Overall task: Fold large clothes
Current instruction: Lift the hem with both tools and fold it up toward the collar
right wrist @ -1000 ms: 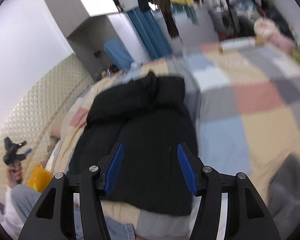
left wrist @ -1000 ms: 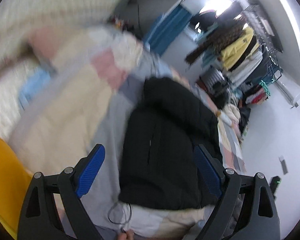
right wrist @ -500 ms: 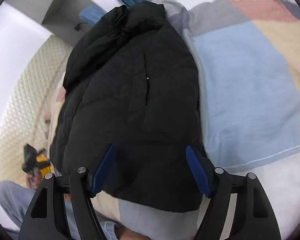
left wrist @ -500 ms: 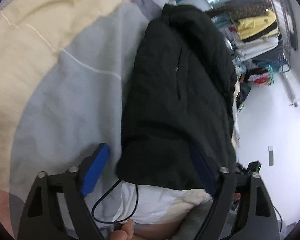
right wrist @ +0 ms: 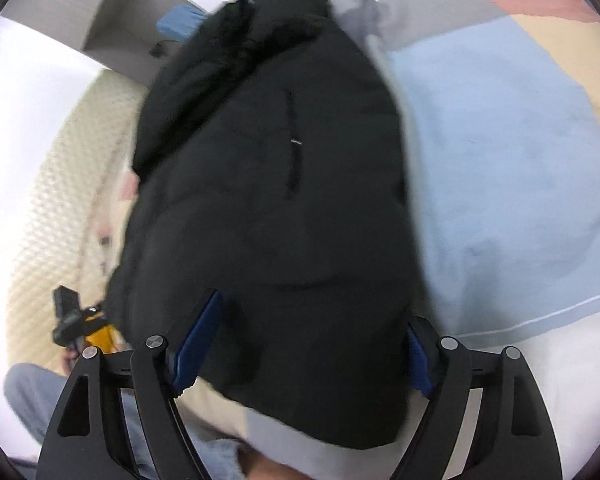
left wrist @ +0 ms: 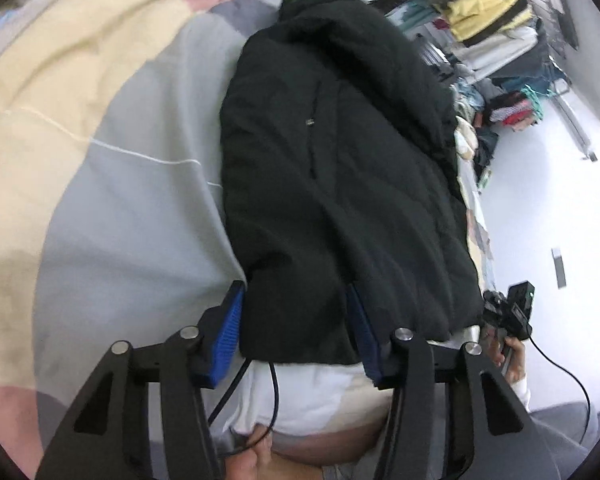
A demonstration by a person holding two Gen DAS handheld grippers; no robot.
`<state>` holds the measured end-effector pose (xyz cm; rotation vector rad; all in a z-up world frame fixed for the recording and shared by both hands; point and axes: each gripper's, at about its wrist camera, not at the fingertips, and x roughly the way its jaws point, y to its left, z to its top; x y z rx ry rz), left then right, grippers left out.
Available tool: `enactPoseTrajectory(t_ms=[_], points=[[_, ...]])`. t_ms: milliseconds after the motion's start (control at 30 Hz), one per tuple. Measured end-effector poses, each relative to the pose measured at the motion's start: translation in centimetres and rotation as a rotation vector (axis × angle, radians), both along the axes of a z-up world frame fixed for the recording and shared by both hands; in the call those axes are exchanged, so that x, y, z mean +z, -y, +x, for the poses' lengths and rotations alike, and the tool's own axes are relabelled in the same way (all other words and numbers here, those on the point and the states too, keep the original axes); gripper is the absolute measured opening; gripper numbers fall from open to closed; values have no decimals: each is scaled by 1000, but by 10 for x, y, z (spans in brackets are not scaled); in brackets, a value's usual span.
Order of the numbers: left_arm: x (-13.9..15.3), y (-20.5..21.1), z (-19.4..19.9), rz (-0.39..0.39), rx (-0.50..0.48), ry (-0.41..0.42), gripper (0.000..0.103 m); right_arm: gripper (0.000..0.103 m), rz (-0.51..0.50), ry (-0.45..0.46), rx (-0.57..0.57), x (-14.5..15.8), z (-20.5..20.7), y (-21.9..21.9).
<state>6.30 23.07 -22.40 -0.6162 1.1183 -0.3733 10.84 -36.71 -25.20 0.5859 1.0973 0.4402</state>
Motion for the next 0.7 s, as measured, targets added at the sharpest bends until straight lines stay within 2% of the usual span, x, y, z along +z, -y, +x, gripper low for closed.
enactPoseTrajectory(t_ms=[67,133,200,300,367,433,467,600,700], points=[[9,-2,-5,-15,-14,23,48,81,22,25,14,7,-2,-1],[16,-3,-8,-75,-32,57,47,81,32,39,31,9,-2,-3],[18,-1,-5,-46,-45,71,47,81,45,52,45,9,-3,-5],[-2,0,10,-20,-30,17,47,82,44,39,51,0,0,-3],[-18,2,20,24,-9,-37,47,82,28,20,61,-5,5,-8],[-36,3,28,27,1,-100,57,82,-19,-3,71,-10,11,-17],[-43,3,30,30,7,-122,68,82,-41,-19,75,-15,13,-18],[-55,0,34,-39,51,-132,72,82,-9,-68,84,-32,18,-21],[-42,10,34,-128,6,-83,70,82,52,-32,110,-21,20,-29]])
